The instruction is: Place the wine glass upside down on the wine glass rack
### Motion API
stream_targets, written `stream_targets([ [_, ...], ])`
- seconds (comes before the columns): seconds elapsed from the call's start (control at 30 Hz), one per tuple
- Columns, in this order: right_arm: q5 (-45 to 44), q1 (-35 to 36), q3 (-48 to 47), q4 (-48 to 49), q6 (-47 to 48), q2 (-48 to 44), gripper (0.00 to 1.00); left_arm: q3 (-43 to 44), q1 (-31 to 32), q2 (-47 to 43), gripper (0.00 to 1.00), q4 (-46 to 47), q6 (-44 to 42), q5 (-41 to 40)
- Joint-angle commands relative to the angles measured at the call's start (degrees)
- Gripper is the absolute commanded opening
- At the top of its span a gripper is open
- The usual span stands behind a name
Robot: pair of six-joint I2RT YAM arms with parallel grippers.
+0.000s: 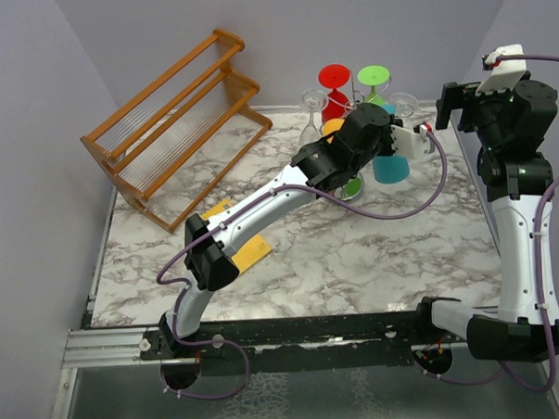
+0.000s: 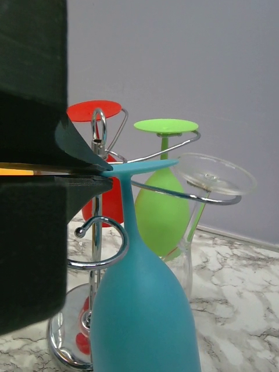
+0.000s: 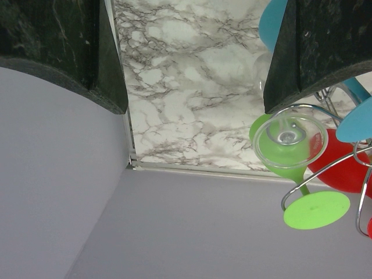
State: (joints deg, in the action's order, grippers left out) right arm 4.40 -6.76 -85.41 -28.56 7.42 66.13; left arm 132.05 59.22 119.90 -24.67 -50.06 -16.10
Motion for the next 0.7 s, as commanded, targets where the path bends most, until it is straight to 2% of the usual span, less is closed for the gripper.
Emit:
stream_targets([
  [0.0,1.44,-0.37,0.33,1.52,0.62,-0.47,1.0,-1.62,-0.36,-3.35,0.03,0.4,-0.07,-1.34],
  [0.3,1.74,-0.53,0.65,1.66,0.81,-0.66,1.0,-2.76,-0.34,-5.51,0.03,-0.7,-0.35,-1.89],
  [0.67,2.37,-0.71,1.12,1.92,0.93,-0.82,0.99,-2.09,-0.25,-7.42,0.02,-5.29,0.31,1.42],
])
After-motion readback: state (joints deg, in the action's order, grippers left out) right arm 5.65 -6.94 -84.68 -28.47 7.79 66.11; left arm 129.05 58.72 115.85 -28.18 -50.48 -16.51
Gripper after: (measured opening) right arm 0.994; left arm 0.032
